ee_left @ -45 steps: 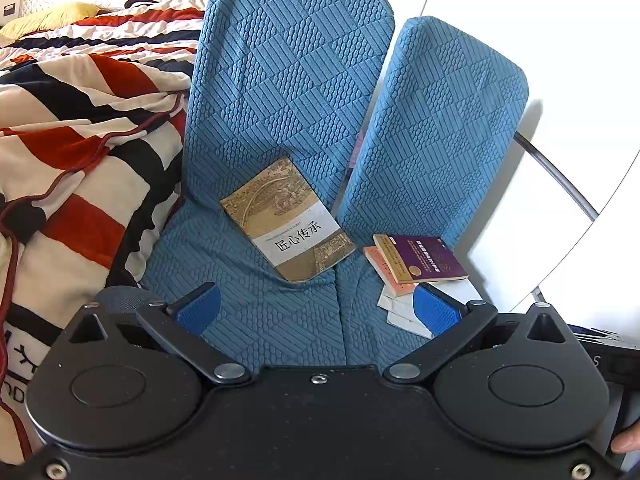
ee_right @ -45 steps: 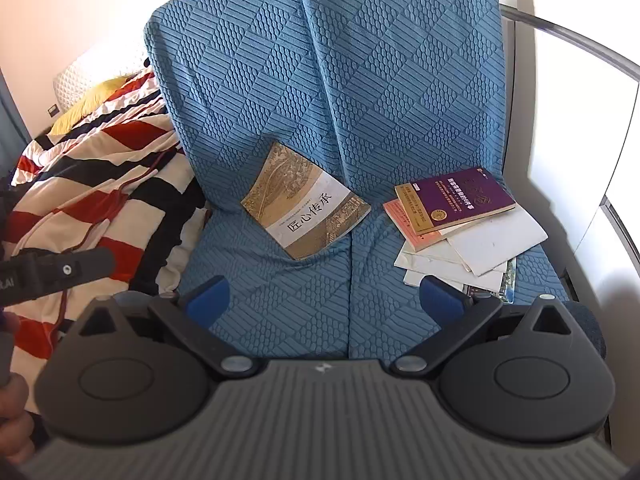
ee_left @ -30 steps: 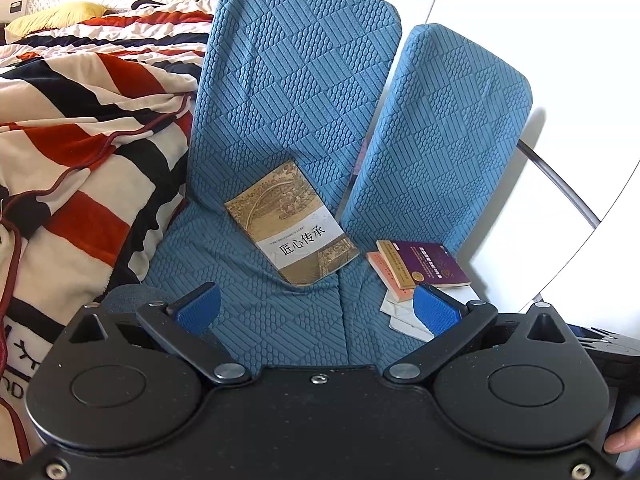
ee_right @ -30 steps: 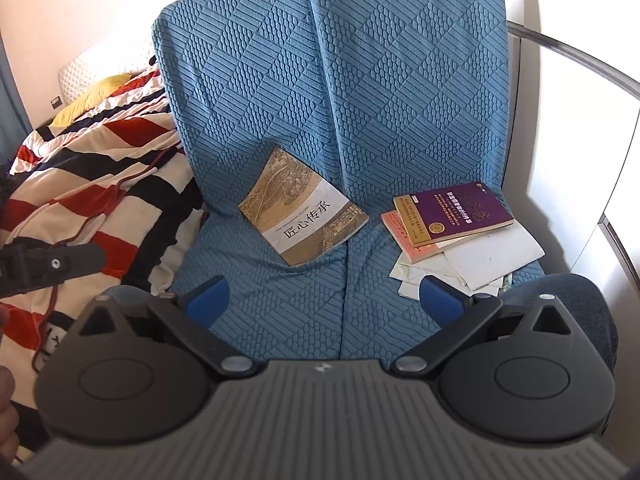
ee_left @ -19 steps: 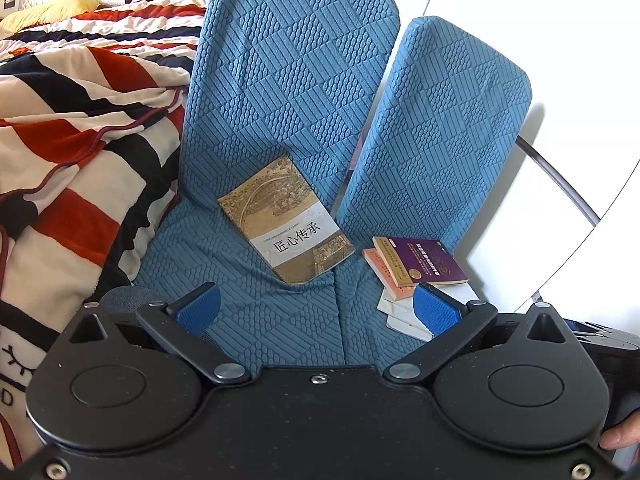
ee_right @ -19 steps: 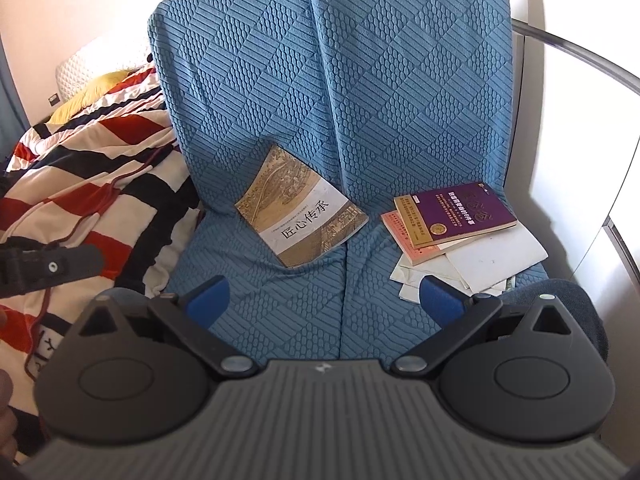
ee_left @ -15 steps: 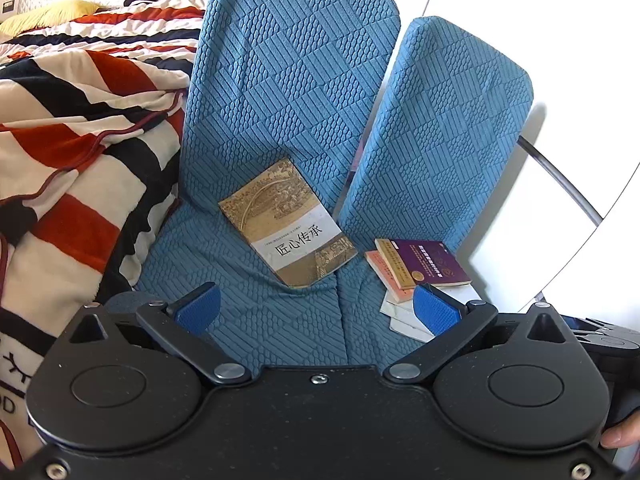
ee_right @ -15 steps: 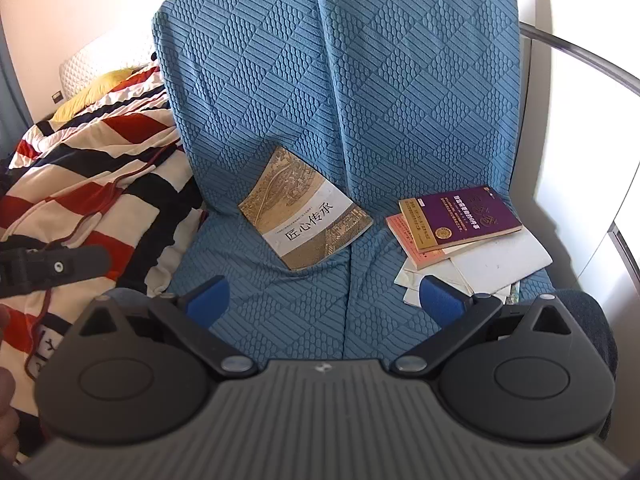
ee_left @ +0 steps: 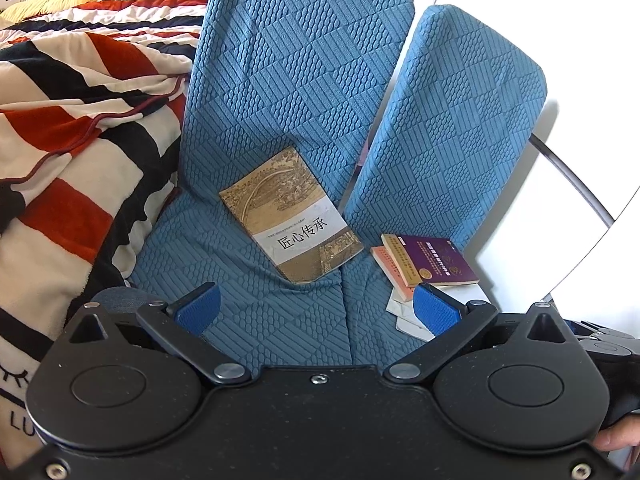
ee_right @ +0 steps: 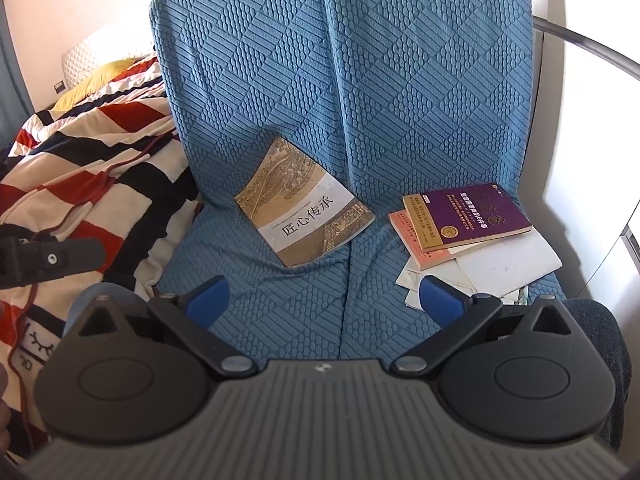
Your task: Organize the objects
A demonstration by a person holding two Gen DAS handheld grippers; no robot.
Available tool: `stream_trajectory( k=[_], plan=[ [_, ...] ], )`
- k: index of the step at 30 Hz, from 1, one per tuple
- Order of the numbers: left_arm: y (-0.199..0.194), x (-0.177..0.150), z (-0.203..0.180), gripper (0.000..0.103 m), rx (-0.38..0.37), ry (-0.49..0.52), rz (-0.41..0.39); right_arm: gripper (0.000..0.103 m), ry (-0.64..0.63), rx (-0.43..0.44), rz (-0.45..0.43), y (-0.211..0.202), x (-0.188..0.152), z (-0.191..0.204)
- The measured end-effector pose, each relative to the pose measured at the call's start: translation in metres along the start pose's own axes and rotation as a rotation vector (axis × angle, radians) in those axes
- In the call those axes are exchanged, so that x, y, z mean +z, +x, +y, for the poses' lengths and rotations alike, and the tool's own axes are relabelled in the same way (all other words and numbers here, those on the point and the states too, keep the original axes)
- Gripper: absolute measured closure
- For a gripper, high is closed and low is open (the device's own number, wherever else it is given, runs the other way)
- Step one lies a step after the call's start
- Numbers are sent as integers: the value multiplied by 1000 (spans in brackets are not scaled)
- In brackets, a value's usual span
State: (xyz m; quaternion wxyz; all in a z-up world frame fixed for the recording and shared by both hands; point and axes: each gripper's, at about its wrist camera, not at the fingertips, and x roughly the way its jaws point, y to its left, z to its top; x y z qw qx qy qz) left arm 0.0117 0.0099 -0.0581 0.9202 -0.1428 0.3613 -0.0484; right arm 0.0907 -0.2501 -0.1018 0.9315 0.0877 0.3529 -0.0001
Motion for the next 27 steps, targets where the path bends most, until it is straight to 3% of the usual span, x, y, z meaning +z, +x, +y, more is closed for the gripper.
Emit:
stream_trajectory(
  k=[12, 23, 27],
  plan=[
    [33, -12, 5, 0, 20, 14, 0, 0, 4, 7, 8, 30, -12, -15],
    [72, -23, 4, 0, 20, 29, 12, 0, 9, 40, -48, 56, -27, -27],
    [84, -28, 0, 0, 44, 32, -32, 0, -5, 38, -71, 64, -28, -29]
  ],
)
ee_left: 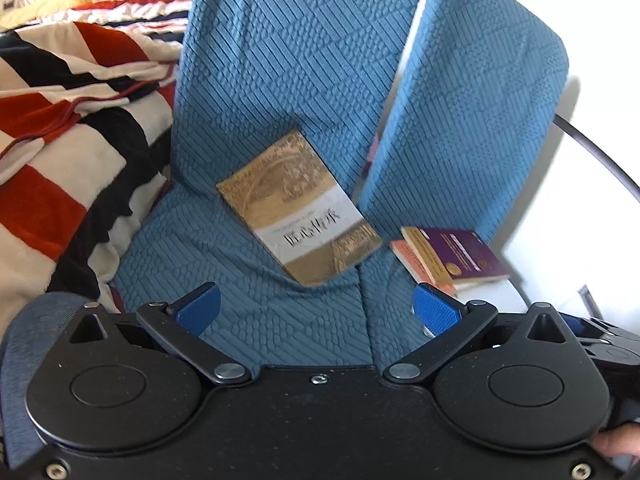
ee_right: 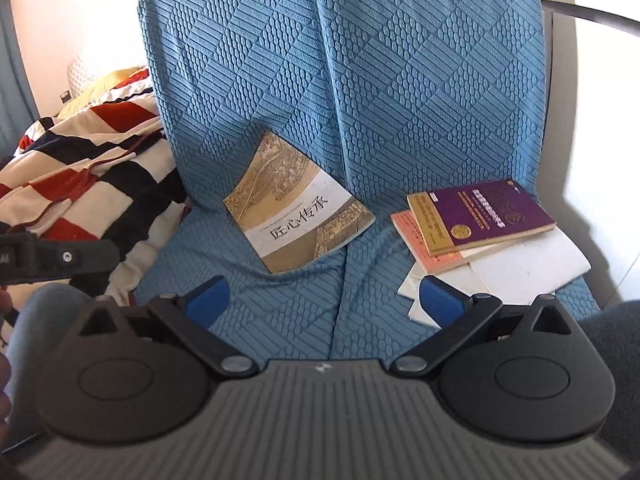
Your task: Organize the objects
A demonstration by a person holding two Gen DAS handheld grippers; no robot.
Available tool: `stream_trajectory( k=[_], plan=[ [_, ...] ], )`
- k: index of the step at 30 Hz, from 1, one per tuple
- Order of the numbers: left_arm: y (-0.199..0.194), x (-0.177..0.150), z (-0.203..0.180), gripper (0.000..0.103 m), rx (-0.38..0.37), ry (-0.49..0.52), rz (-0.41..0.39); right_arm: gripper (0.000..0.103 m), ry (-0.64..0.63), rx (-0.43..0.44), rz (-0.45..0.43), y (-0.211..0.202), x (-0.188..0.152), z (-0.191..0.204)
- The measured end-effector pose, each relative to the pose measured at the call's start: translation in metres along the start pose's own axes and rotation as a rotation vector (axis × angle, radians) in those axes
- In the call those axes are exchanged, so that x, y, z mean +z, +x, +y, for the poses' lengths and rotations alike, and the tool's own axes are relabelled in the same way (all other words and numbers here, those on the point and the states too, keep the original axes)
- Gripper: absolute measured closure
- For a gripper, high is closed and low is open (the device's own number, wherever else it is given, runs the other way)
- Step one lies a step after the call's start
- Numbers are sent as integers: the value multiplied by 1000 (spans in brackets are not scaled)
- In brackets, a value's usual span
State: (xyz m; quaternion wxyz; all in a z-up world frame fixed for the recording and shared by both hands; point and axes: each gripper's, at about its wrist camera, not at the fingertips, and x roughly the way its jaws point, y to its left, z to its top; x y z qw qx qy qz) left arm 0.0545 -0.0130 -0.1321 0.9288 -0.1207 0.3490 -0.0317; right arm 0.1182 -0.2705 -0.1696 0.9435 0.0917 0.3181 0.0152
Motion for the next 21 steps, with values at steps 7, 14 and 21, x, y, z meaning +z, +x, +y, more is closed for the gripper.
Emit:
stream_trajectory(
  k=[7, 14, 21],
  plan=[
    [27, 5, -1, 0, -18, -21, -31, 0, -19, -16, -39, 14, 5, -16],
    [42, 19, 6, 0, 24, -36, -108, 0, -46, 6, -41, 22, 10, -28],
    [70, 25, 26, 0, 29, -61, -103, 0, -64, 31, -49, 37, 13, -31]
  ],
)
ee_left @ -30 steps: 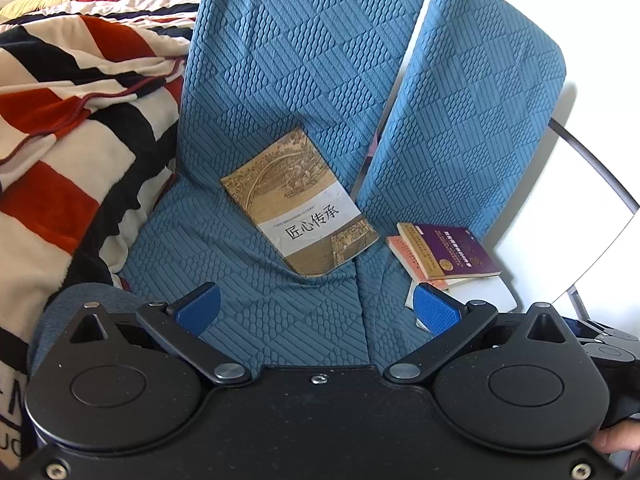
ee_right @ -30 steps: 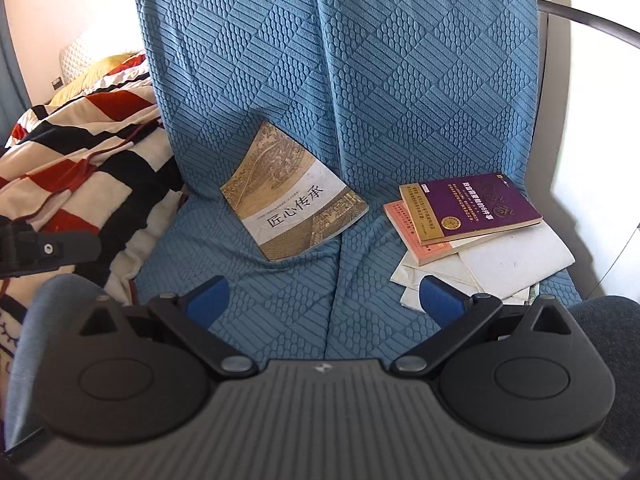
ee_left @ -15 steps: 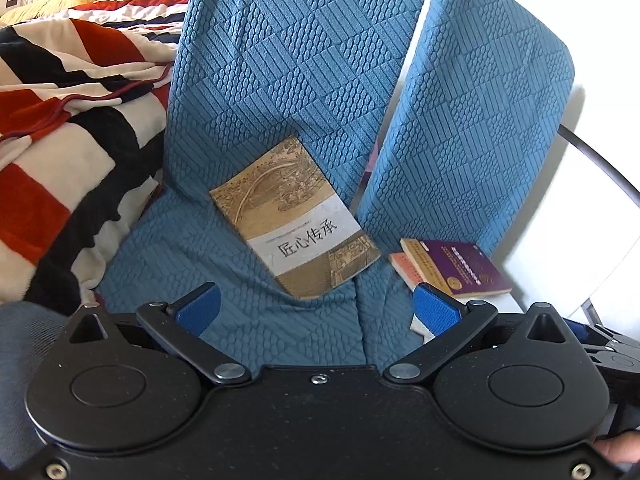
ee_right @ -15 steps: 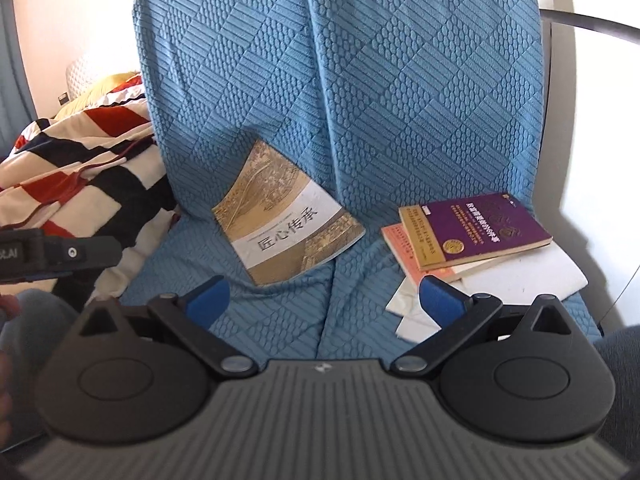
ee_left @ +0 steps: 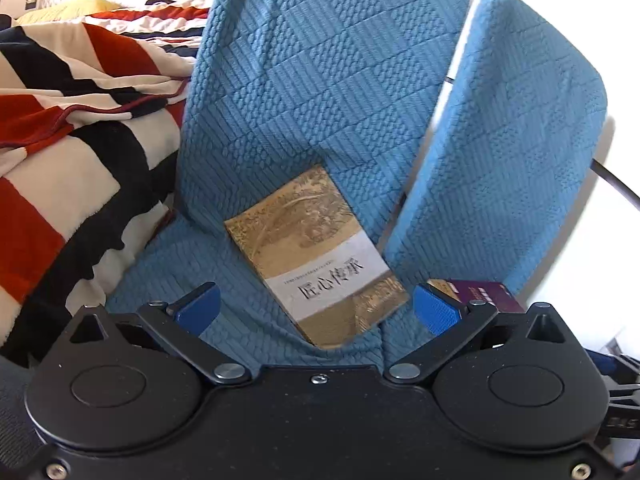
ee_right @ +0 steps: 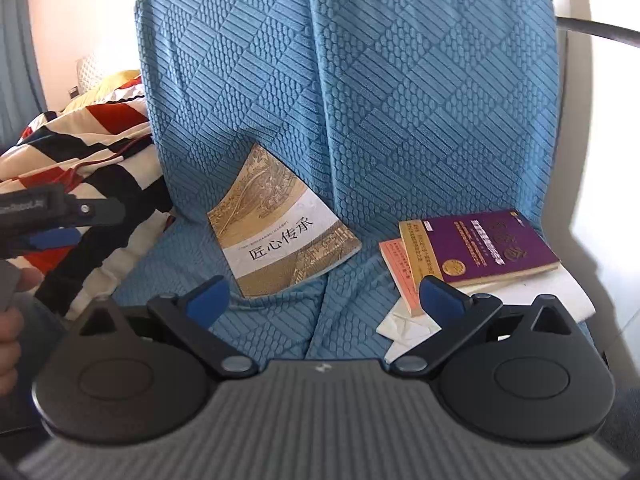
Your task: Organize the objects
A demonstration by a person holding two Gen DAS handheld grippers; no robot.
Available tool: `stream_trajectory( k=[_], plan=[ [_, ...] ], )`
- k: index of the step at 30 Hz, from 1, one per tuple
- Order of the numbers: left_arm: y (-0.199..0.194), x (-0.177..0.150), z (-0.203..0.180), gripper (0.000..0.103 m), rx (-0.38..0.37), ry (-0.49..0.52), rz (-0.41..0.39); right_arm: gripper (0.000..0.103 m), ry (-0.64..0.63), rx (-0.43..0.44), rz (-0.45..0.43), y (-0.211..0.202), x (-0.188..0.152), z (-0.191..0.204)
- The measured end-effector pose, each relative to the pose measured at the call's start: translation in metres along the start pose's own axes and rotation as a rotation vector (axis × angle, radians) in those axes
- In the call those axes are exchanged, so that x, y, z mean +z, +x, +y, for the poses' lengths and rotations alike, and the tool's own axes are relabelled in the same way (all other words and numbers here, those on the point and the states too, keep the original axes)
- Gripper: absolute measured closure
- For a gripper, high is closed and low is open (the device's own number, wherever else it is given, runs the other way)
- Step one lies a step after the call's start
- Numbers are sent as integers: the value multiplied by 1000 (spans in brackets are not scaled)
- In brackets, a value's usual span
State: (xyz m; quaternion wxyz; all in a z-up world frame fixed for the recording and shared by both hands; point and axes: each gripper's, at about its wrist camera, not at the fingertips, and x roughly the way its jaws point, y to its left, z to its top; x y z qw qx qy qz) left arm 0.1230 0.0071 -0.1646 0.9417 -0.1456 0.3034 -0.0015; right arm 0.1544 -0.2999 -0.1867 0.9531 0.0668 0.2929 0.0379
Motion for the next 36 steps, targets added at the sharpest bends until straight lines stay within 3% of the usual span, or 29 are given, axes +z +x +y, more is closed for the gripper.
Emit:
stream_trajectory(
  k=[2, 9, 12, 20, 31, 36],
  plan=[
    [10, 0, 5, 0, 11, 1, 3, 0, 12, 29, -1, 6, 2, -5],
    [39, -1, 23, 0, 12, -25, -4, 0, -4, -45, -5, 30, 11, -15],
    [55, -2, 27, 0, 40, -12, 20, 0, 10, -28, 33, 48, 14, -26],
    [93, 1, 42, 0, 13, -66, 102, 4, -18, 29, 103, 86, 18, -35],
    [154, 20, 47, 1, -56, -148, 196, 5, -70, 87, 148, 145, 32, -30],
    [188, 30, 48, 3, -144, -192, 264, 5, -6, 110, 191, 179, 38, -37]
  ],
)
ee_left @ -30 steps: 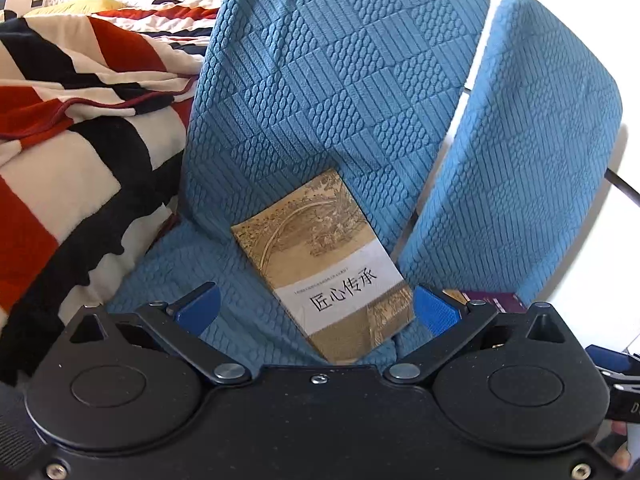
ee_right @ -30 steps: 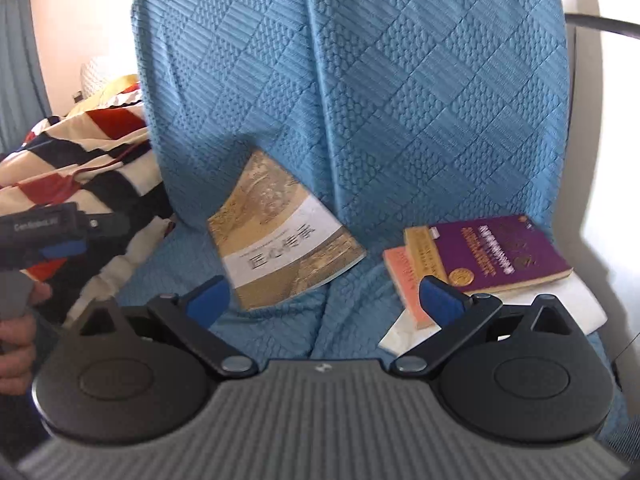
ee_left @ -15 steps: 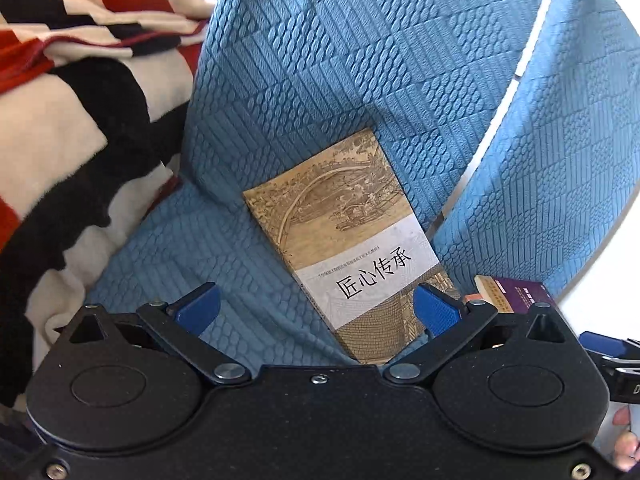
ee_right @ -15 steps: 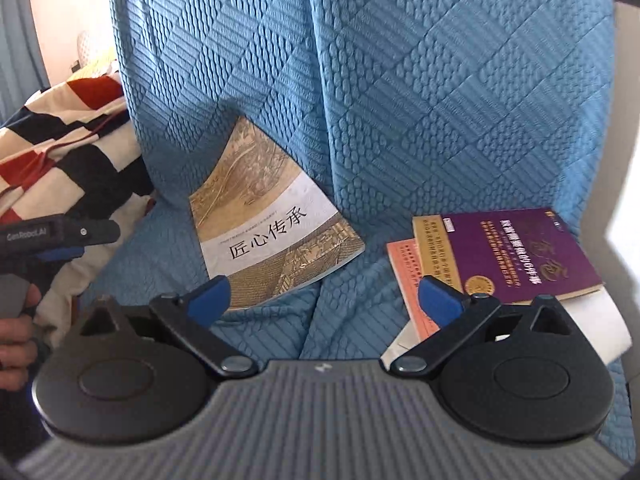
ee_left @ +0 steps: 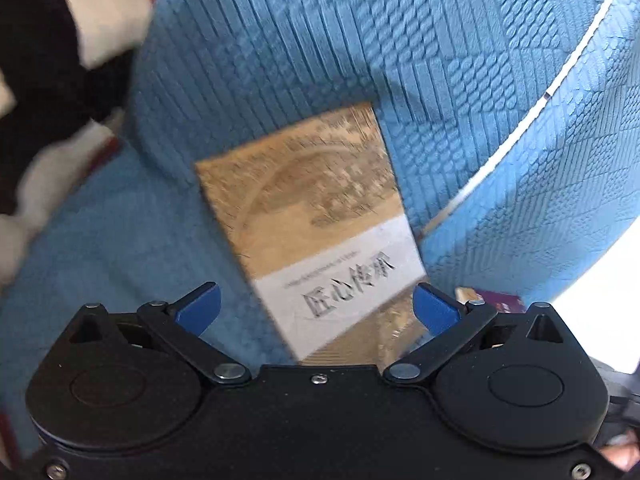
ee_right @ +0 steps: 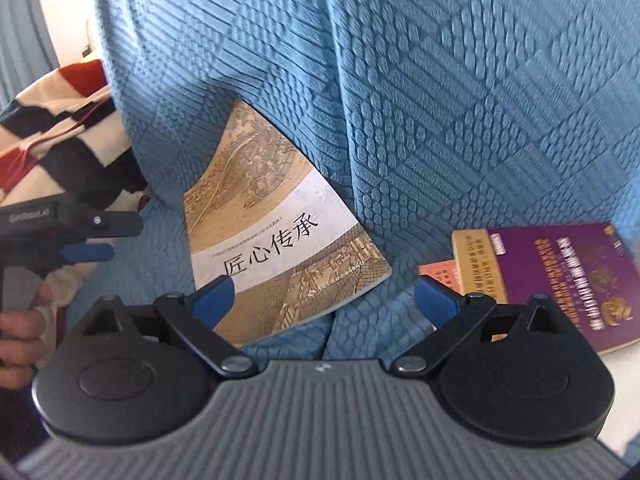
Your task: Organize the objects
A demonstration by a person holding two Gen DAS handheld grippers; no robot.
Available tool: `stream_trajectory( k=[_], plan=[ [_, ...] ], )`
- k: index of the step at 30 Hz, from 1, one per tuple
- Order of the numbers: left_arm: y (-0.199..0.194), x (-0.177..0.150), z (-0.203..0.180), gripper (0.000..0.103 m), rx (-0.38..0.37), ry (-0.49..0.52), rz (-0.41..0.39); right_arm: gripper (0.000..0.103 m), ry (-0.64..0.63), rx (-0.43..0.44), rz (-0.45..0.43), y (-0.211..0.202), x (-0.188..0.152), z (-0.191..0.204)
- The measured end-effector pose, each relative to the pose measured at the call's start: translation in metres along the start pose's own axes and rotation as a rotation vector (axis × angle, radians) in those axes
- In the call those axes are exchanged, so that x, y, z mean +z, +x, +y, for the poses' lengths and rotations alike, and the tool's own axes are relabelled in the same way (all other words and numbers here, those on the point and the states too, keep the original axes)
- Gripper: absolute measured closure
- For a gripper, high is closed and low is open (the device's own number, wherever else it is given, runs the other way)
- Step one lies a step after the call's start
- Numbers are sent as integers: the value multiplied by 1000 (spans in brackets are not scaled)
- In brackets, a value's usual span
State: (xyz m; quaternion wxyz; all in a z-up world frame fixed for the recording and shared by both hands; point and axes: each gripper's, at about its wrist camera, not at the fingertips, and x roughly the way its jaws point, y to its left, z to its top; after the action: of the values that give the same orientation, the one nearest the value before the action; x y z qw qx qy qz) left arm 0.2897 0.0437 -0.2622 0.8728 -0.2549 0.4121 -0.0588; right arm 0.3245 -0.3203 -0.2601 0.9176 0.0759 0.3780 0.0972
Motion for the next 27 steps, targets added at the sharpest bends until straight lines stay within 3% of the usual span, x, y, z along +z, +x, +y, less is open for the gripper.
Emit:
stream_trajectory(
  k=[8, 16, 18, 21, 23, 27],
  plan=[
    [51, 5, 5, 13, 11, 17, 110, 5, -16, 10, 51, 39, 13, -7],
    [68, 3, 18, 35, 18, -13, 167, 5, -2, 50, 111, 90, 17, -25],
    [73, 2, 23, 48, 7, -44, 194, 6, -7, 62, 121, 100, 16, -30],
    [79, 1, 29, 57, 19, -72, 217, 11, 28, 92, 149, 110, 14, -37],
    [78, 0, 31, 57, 19, -66, 208, 19, 35, 106, 164, 115, 13, -39],
    [78, -1, 31, 57, 17, -70, 204, 21, 15, 99, 162, 118, 13, -36]
  ],
)
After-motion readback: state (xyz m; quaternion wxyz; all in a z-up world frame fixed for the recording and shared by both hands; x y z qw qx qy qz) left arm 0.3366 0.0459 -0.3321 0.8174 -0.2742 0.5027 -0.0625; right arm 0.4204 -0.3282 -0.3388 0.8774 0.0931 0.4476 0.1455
